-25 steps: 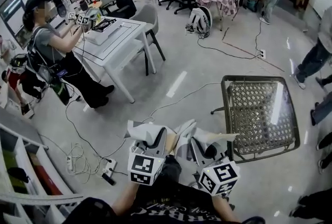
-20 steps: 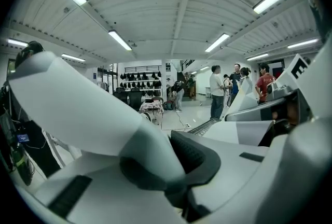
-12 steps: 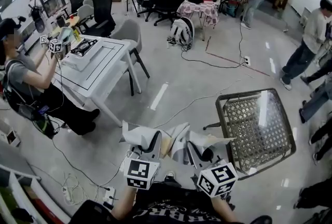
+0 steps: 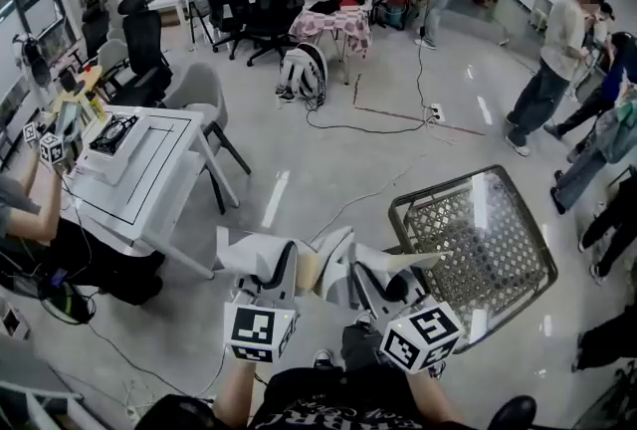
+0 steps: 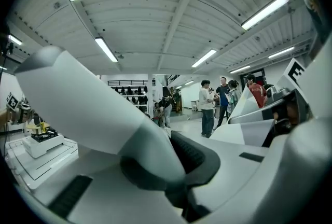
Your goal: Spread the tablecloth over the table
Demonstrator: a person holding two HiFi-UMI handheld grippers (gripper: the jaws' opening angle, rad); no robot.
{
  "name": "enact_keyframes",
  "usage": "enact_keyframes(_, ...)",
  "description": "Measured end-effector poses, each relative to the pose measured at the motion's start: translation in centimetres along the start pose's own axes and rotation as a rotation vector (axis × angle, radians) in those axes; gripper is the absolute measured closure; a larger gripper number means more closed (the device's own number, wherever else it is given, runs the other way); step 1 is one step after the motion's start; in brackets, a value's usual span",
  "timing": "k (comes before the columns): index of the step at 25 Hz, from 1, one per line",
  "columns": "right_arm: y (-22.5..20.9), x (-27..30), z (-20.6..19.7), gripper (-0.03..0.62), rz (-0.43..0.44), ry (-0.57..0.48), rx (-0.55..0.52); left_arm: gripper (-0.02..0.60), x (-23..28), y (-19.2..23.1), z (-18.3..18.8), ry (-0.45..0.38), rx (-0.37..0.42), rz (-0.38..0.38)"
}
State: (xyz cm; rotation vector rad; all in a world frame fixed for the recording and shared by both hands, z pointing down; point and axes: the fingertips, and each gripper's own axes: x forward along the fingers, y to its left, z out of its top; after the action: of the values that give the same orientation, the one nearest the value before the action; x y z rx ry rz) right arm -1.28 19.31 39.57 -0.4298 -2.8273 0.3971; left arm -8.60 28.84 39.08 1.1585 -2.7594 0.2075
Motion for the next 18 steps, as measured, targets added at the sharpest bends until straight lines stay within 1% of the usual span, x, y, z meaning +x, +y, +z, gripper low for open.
enact_keyframes(4, -2.5, 3.1, 2.3, 0.534, 0.039, -0.053, 0.02, 0.539, 3.8, 1.3, 1.2, -0.019, 0.001, -0.006)
enact_keyframes(8, -6.0, 5.8, 5.9, 0.533, 0.093, -0.09, 0.052, 0.54, 8.5, 2.2, 3.9, -0.04, 0.023, 0.01)
enact_keyframes(13, -12.6, 9.2, 11.3, 0.528, 0.148, -0.116, 0.05, 0.541, 16.3, 2.7, 8.6, -0.072, 0.081, 0.049)
enact_keyframes(18, -18.7, 11.0, 15.9, 0.528, 0.175, -0.195, 0.069, 0.545, 23.5, 2.1, 13.4, -0.149, 0.158, 0.052)
